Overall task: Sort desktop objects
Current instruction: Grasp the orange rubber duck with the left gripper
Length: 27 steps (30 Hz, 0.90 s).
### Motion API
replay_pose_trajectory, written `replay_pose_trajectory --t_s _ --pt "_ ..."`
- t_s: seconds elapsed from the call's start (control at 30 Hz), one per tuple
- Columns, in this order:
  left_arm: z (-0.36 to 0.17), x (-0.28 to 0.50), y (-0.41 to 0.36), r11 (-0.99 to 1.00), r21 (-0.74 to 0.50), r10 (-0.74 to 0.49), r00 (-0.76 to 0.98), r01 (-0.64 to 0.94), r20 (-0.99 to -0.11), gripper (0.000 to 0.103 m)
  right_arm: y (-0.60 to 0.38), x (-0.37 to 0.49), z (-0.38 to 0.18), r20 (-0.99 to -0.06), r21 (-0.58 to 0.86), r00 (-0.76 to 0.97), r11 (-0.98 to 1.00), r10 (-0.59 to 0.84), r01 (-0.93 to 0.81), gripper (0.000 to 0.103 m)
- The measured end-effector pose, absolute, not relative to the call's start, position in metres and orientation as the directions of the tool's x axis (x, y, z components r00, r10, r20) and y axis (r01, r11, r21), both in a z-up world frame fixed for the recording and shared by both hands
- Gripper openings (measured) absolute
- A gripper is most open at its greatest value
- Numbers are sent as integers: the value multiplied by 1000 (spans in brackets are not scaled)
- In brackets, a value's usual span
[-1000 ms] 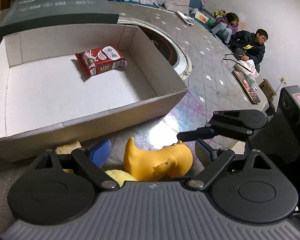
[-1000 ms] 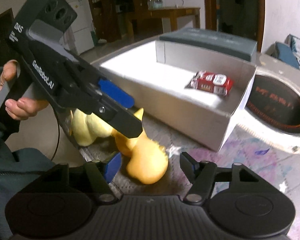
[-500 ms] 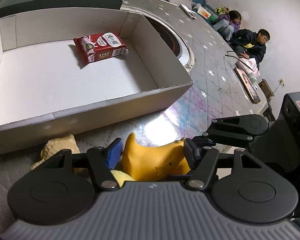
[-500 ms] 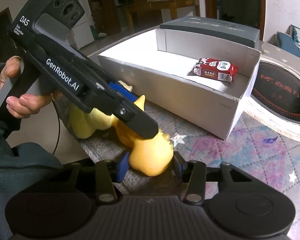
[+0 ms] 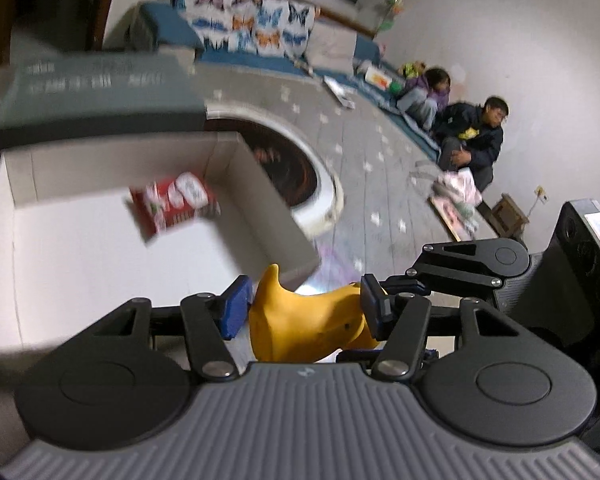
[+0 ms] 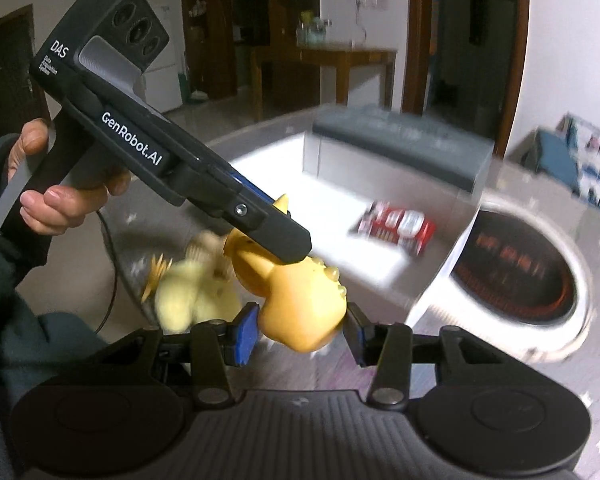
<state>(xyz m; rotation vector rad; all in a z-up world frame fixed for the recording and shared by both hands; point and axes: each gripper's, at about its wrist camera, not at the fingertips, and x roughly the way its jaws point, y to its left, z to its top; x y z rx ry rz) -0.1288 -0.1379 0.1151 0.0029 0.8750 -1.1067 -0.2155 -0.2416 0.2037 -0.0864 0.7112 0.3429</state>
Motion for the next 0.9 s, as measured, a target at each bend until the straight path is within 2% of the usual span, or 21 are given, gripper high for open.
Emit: replay_pose_trajectory --t_s 0.17,0.33,0.6,0.9 --pt "128 -107 -144 517 -378 -777 236 768 -584 59 -245 -191 218 -619 -21 743 940 255 -340 46" --pt "113 -73 -155 566 -391 -752 261 726 -605 59 -249 -152 211 -634 -17 731 940 255 -342 46" --pt "74 -28 -167 619 -442 -716 234 650 -658 59 -258 -94 182 -724 14 634 925 272 -381 46" --pt "52 -5 -173 636 -474 -704 208 608 -679 59 -258 -64 154 -800 4 552 922 235 -386 46"
